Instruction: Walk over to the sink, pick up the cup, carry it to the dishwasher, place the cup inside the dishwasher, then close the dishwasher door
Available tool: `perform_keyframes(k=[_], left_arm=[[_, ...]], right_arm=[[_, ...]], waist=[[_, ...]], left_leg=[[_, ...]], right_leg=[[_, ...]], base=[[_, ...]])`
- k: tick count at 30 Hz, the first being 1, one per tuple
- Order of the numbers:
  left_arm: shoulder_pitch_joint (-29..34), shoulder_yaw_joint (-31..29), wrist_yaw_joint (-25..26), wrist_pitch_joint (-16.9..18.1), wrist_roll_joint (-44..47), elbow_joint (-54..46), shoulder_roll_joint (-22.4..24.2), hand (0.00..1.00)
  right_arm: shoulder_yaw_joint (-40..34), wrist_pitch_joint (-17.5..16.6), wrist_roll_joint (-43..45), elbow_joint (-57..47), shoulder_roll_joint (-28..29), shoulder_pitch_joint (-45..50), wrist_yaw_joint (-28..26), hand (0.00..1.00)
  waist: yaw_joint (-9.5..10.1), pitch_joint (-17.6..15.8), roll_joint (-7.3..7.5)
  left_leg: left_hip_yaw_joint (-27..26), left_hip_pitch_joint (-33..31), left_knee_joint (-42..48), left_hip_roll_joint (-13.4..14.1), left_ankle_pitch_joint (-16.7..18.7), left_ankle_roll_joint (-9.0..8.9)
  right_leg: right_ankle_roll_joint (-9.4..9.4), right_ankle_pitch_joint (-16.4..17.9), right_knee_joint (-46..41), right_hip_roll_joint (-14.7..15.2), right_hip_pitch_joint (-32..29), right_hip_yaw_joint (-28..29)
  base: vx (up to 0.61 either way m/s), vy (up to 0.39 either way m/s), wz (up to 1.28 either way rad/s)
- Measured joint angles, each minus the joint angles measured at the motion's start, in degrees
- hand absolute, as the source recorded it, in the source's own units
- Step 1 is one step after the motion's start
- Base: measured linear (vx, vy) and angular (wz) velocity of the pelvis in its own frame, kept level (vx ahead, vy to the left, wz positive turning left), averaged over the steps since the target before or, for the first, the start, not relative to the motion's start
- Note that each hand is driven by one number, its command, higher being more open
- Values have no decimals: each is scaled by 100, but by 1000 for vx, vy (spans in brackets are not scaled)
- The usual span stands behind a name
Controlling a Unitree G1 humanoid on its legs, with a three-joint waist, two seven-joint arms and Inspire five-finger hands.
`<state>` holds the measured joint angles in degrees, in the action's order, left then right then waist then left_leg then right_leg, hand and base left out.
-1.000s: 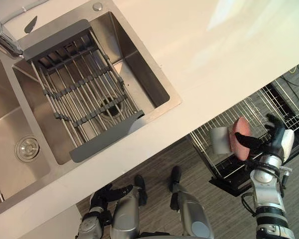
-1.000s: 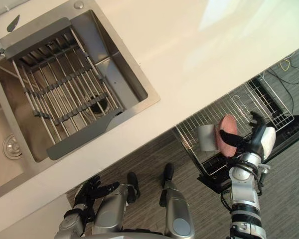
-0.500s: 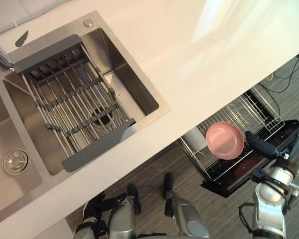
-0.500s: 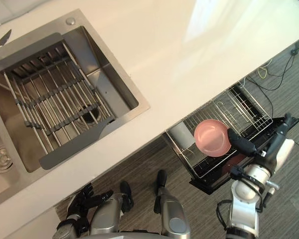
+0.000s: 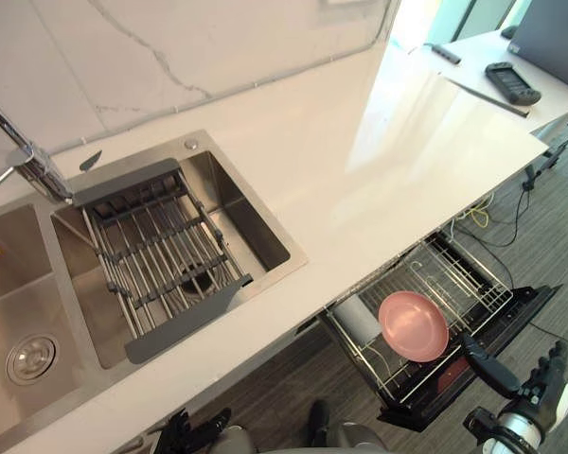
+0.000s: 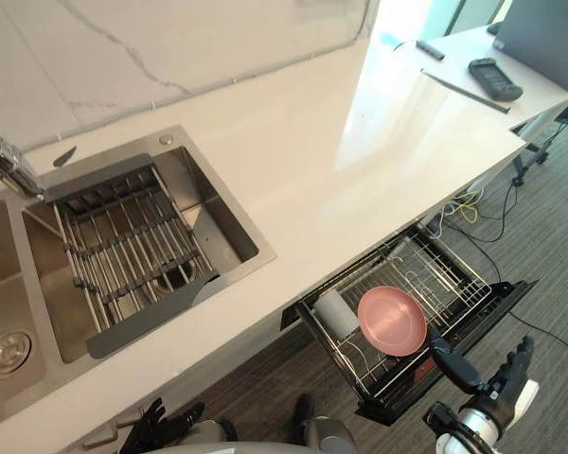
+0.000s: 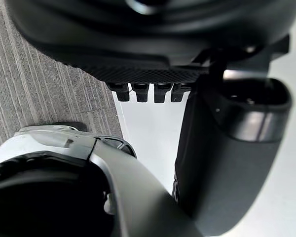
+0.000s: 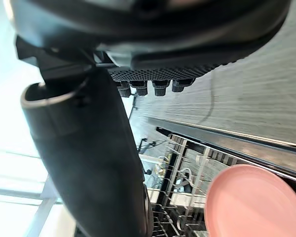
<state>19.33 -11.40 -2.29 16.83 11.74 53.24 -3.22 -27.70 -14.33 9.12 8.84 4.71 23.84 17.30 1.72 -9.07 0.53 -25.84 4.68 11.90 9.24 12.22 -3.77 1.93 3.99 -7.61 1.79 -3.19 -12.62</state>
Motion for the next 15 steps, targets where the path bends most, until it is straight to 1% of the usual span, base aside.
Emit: perform_keyframes(k=[2, 6, 10, 12, 13, 15], left_arm=[[24, 0, 32, 2, -53, 54, 25, 100], [39, 1, 68, 1, -57, 62, 47, 100], [39, 42, 68, 1, -56, 67, 62, 100], [3, 84, 66, 4, -57, 67, 68, 100], [-50, 167, 63, -1, -56, 74, 64, 100], [-79, 178, 63, -9, -55, 94, 75, 100]], right_arm=[[35, -19, 102, 176, 5, 25, -66, 100], [108, -28, 454, 463, 11, 34, -233, 100], [89, -35, 806, 808, 11, 28, -419, 100], [88, -37, 1010, 961, 7, -18, -545, 100], [73, -37, 1224, 1118, -23, -84, -659, 100], [62, -38, 1354, 1198, -49, -149, -748, 100]], waist=[[-24, 87, -57], [-19, 115, -96], [-19, 150, -155], [-15, 149, -196], [-13, 140, -231], [-3, 126, -262]], left_leg=[[-26, 21, -8, -2, -1, -2], [-146, 80, 15, 33, -4, -6], [-178, 80, 20, 75, -11, -19], [-175, 78, 18, 91, -20, -34], [-177, 52, 13, 95, -26, -45], [-191, 15, 14, 93, -28, -47]], right_leg=[[4, -24, 46, -7, 11, 34], [-16, -63, 77, -31, 35, 115], [-47, -11, 51, 43, 39, -168], [-29, -32, 37, 28, 32, -176], [-49, -42, 11, 21, -14, -161], [-68, -54, -29, 23, -77, -144]], base=[[-27, -6, -9], [-57, -13, -15], [-36, -15, -5], [-12, -43, -1], [-5, -37, -4], [-4, -17, -6]])
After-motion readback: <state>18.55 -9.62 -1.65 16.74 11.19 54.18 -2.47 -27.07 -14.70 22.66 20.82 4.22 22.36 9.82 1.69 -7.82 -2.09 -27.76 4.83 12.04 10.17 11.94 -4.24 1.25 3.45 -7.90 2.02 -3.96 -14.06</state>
